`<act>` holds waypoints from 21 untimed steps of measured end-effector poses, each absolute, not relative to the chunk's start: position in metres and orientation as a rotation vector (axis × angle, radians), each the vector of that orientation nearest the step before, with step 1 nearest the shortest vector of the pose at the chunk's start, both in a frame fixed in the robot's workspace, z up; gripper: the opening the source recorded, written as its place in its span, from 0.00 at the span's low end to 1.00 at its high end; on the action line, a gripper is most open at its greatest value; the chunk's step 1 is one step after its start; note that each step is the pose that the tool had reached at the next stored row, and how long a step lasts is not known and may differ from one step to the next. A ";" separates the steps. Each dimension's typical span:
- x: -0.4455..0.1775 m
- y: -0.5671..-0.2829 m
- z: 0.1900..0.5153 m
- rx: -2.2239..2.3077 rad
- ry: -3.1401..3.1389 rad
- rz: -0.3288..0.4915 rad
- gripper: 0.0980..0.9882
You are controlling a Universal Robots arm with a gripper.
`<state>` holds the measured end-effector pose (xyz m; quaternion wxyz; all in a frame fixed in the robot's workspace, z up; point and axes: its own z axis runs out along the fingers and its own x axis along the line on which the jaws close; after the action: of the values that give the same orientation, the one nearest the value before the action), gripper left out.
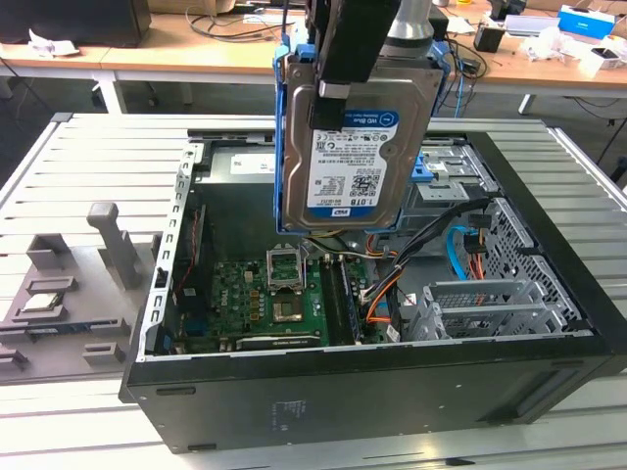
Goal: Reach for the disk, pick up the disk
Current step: 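Pick up the disk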
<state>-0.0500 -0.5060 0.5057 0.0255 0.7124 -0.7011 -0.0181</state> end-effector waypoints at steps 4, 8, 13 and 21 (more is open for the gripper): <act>-0.050 -0.515 0.506 2.203 -2.168 -0.056 0.30; -0.050 -0.526 0.505 2.203 -2.168 -0.057 0.30; -0.049 -0.541 0.498 2.213 -2.177 -0.078 0.30; -0.022 -0.542 0.490 2.213 -2.176 -0.079 0.30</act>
<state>-0.0217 -0.5419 0.4904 0.0185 0.7126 -0.7009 -0.0254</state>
